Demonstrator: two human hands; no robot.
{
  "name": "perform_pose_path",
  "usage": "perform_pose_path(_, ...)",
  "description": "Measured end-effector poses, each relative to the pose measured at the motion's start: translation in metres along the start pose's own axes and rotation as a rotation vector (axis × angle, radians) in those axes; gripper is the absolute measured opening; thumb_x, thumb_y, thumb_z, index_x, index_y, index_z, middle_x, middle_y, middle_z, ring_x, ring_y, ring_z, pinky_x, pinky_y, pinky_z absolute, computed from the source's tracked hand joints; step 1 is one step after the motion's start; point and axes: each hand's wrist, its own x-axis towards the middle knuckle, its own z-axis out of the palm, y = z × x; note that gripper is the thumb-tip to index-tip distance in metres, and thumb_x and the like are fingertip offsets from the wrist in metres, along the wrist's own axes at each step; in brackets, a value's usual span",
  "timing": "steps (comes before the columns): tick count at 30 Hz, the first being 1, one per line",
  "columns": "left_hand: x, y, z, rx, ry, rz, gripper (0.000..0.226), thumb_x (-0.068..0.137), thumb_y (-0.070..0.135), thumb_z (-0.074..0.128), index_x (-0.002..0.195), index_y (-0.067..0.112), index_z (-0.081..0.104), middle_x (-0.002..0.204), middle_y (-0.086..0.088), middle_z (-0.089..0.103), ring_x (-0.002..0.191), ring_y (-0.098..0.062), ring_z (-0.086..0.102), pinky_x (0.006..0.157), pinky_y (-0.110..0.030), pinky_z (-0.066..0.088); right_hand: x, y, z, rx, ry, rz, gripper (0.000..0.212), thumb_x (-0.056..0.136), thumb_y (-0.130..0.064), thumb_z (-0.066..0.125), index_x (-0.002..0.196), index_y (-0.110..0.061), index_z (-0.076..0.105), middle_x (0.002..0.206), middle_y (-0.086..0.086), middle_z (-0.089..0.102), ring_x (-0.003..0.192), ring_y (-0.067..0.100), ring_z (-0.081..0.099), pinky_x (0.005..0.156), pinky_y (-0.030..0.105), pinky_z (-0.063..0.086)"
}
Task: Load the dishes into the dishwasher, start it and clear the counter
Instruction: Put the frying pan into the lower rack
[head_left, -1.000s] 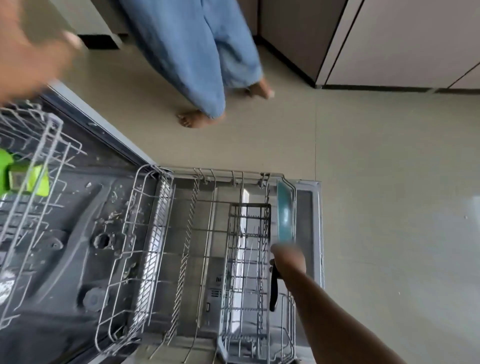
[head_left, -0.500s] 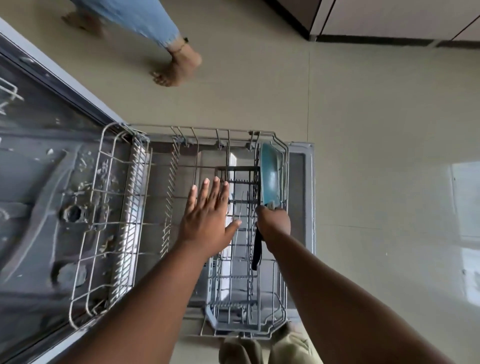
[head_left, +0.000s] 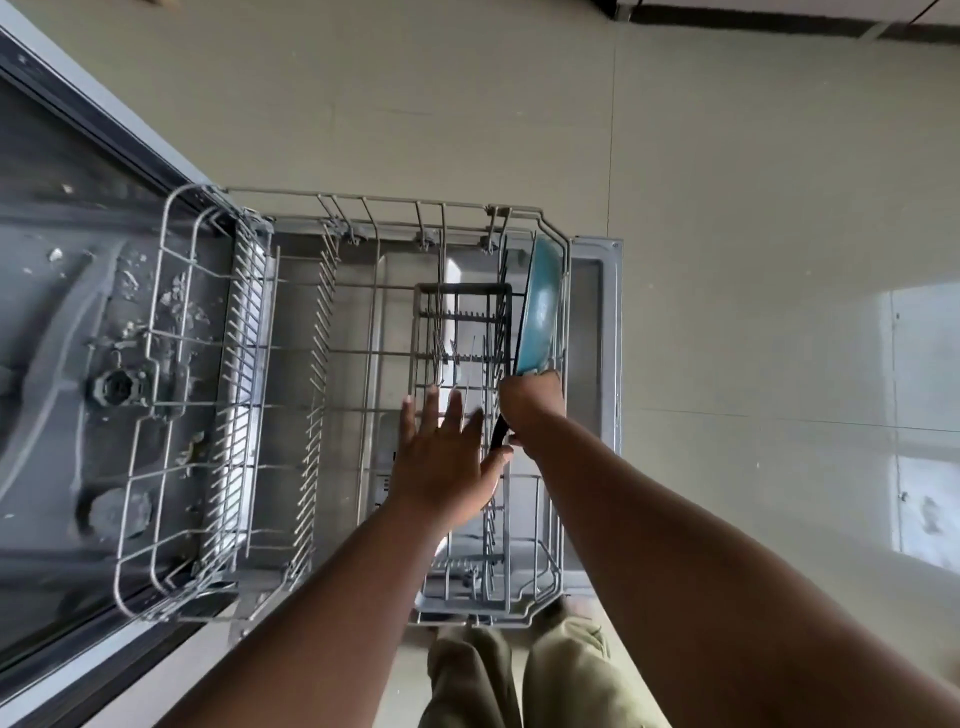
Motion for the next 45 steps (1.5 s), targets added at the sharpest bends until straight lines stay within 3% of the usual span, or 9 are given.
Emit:
perform_pose_path(2, 0.001, 0.012, 0.006, -0.099, -0.084, 0.003, 0.049, 0.101, 0.051, 0.028, 0.115, 0.020, 0.064, 0.109, -0.008, 0.067, 0.106, -0.027, 0.061, 0.093, -0.038, 0.043, 0.002, 0.001, -0.001, -0.035, 0.015, 0.009, 0.027, 0.087, -0.008, 0.050, 0.114, -0.009, 0.050, 0.091, 0.005, 0.062, 0.077, 0.020, 0.062, 0.079, 0.038, 0.057)
perform_pose_path(5, 0.004, 0.033, 0.011, -0.350, -0.186, -0.143, 0.037, 0.100, 0.039, 0.036, 0.100, 0.013, 0.062, 0.079, -0.003, 0.061, 0.077, -0.024, 0.061, 0.061, -0.030, 0.038, 0.001, 0.003, -0.002, -0.181, 0.050, -0.008, 0.028, 0.092, -0.010, 0.047, 0.119, -0.011, 0.052, 0.105, 0.004, 0.064, 0.097, 0.026, 0.062, 0.087, 0.036, 0.050)
perform_pose_path(15, 0.017, 0.049, 0.031, -0.264, -0.130, -0.213, 0.027, 0.096, 0.015, 0.045, 0.115, 0.008, 0.063, 0.116, -0.010, 0.067, 0.109, -0.030, 0.063, 0.079, -0.030, 0.044, 0.009, 0.008, 0.010, -0.440, 0.180, -0.055, 0.040, 0.104, -0.015, 0.026, 0.143, -0.007, 0.030, 0.140, 0.014, 0.051, 0.124, 0.032, 0.054, 0.103, 0.040, 0.041)
perform_pose_path(23, 0.012, 0.007, 0.035, -0.415, -0.053, -0.150, 0.021, 0.093, 0.039, 0.053, 0.081, 0.024, 0.060, 0.075, 0.005, 0.056, 0.067, -0.016, 0.055, 0.055, -0.025, 0.032, 0.012, 0.016, 0.019, -0.367, 0.190, -0.015, 0.033, 0.101, -0.020, 0.036, 0.133, -0.009, 0.033, 0.130, 0.016, 0.056, 0.115, 0.035, 0.057, 0.092, 0.043, 0.046)
perform_pose_path(28, -0.014, -0.034, 0.045, -0.528, 0.027, -0.252, 0.027, 0.096, 0.044, 0.054, 0.096, 0.020, 0.065, 0.077, 0.008, 0.062, 0.065, -0.010, 0.056, 0.057, -0.023, 0.038, 0.021, 0.027, 0.018, -0.282, 0.200, 0.009, 0.040, 0.104, -0.020, 0.025, 0.143, -0.016, 0.030, 0.138, 0.013, 0.050, 0.120, 0.032, 0.051, 0.099, 0.042, 0.041)
perform_pose_path(31, -0.023, -0.050, 0.053, -0.503, 0.053, -0.269, 0.030, 0.098, 0.046, 0.047, 0.090, 0.022, 0.062, 0.077, 0.004, 0.065, 0.064, -0.013, 0.057, 0.054, -0.025, 0.038, 0.023, 0.037, 0.016, -0.273, 0.157, -0.188, 0.038, 0.101, -0.016, 0.035, 0.138, -0.007, 0.035, 0.132, 0.013, 0.050, 0.104, 0.023, 0.048, 0.080, 0.030, 0.035)
perform_pose_path(34, -0.027, -0.053, 0.060, -0.440, 0.074, -0.218, 0.035, 0.101, 0.045, 0.042, 0.082, 0.020, 0.058, 0.069, 0.005, 0.055, 0.062, -0.015, 0.052, 0.051, -0.027, 0.030, 0.028, 0.046, 0.015, -0.276, 0.154, -0.223, 0.035, 0.100, -0.015, 0.039, 0.135, -0.009, 0.039, 0.127, 0.010, 0.052, 0.105, 0.022, 0.051, 0.082, 0.026, 0.037)
perform_pose_path(37, -0.028, -0.053, 0.062, -0.430, 0.099, -0.147, 0.035, 0.101, 0.039, 0.042, 0.074, 0.019, 0.052, 0.067, 0.005, 0.052, 0.064, -0.019, 0.054, 0.055, -0.030, 0.035, 0.026, 0.048, 0.020, -0.319, 0.201, -0.174, 0.032, 0.099, -0.010, 0.036, 0.130, -0.015, 0.042, 0.119, 0.011, 0.060, 0.103, 0.029, 0.061, 0.091, 0.043, 0.052)
perform_pose_path(45, -0.036, -0.053, 0.059, -0.324, 0.275, -0.097, 0.028, 0.096, 0.035, 0.053, 0.100, 0.013, 0.069, 0.105, -0.006, 0.066, 0.097, -0.026, 0.059, 0.079, -0.035, 0.048, 0.002, 0.044, 0.022, -0.415, 0.238, -0.182, 0.044, 0.097, -0.005, 0.028, 0.141, -0.011, 0.029, 0.127, 0.015, 0.058, 0.108, 0.032, 0.061, 0.096, 0.051, 0.050)
